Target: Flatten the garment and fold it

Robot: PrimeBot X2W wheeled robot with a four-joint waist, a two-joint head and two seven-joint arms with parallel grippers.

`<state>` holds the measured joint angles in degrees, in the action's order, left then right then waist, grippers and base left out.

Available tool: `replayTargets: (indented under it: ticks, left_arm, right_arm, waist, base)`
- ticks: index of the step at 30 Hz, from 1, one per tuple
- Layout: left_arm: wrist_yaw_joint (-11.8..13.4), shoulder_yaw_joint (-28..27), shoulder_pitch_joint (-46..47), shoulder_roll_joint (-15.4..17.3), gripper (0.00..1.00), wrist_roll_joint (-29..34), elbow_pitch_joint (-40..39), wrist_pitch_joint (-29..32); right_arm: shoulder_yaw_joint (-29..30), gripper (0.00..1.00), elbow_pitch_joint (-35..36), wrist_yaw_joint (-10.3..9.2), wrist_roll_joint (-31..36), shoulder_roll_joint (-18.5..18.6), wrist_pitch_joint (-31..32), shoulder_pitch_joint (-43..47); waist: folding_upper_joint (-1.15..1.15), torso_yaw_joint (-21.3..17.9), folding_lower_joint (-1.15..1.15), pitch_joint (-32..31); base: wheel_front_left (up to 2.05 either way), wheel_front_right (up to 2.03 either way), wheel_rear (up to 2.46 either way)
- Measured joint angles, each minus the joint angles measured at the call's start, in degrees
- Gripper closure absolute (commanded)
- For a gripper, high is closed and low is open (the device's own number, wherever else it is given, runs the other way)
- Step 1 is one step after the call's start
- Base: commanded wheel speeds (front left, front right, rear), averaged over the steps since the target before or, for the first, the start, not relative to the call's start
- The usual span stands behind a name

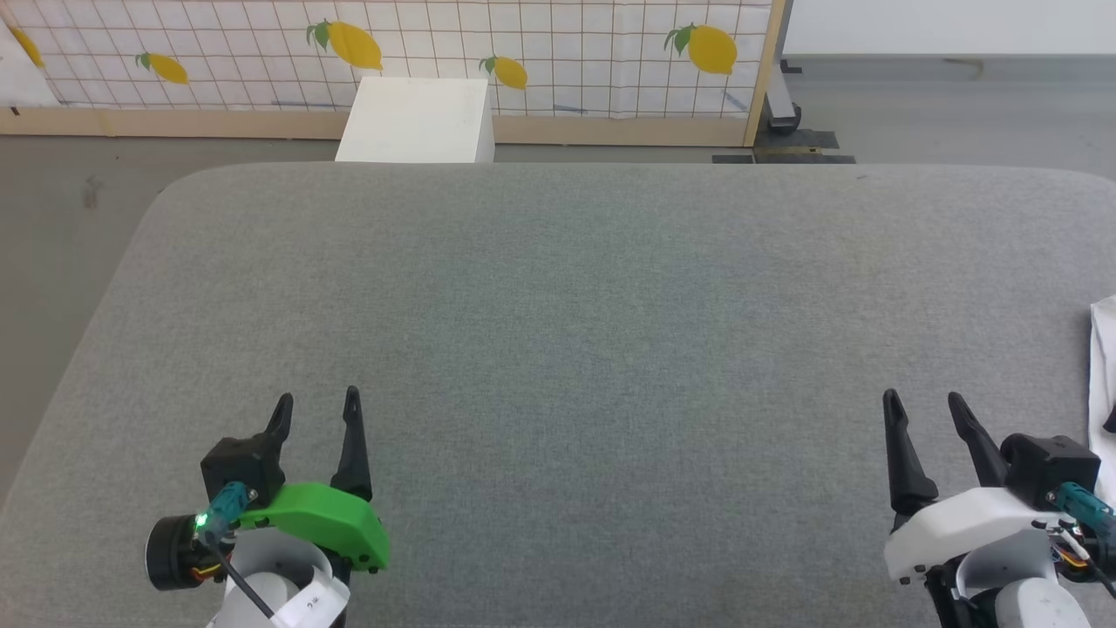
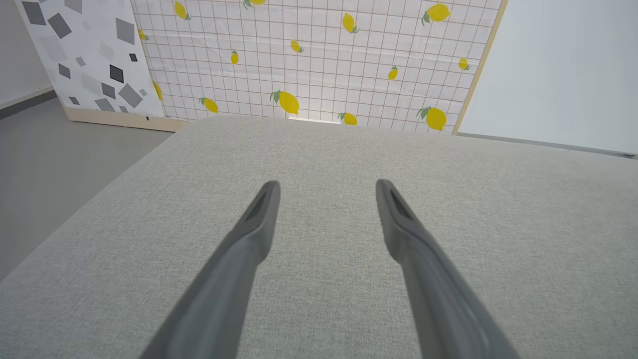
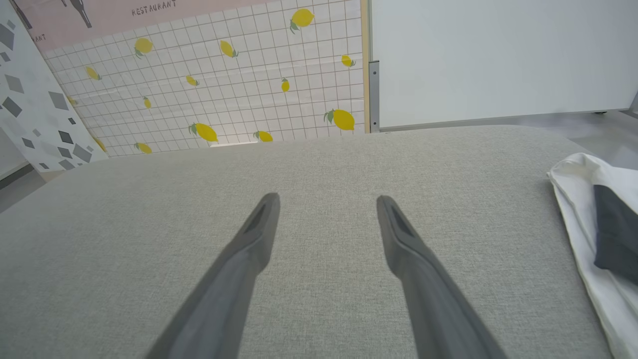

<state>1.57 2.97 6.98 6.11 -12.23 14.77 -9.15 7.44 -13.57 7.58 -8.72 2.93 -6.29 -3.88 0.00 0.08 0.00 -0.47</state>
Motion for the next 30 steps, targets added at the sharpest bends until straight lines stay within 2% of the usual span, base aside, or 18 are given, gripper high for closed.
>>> replayTargets:
  ticks: [22, 23, 30]
  left_arm:
    - [0.1, 0.2, 0.0, -0.2, 0.0, -1.9, 1.5, -0.5]
    - [0.1, 0.2, 0.0, -0.2, 1.0, -1.9, 1.5, -0.5]
    - [0.1, 0.1, 0.0, -0.2, 1.0, -1.9, 1.4, -0.5]
  right_arm:
    - [-2.3, 0.0, 1.1, 0.0, -0.8, 0.0, 0.4, 0.0]
    - [-2.4, 1.0, 1.2, 0.0, -0.9, 0.0, 0.4, 0.0]
    - [-2.4, 1.0, 1.2, 0.0, -0.9, 0.0, 0.5, 0.0]
  waist:
    - [0.0, -0.4, 0.0, -0.1]
    - [0.0, -0.4, 0.0, -0.1]
    - [0.0, -0.4, 0.0, -0.1]
  base:
    - [0.0, 0.0, 0.0]
    - [0.0, 0.0, 0.0]
    - [0.0, 0.0, 0.0]
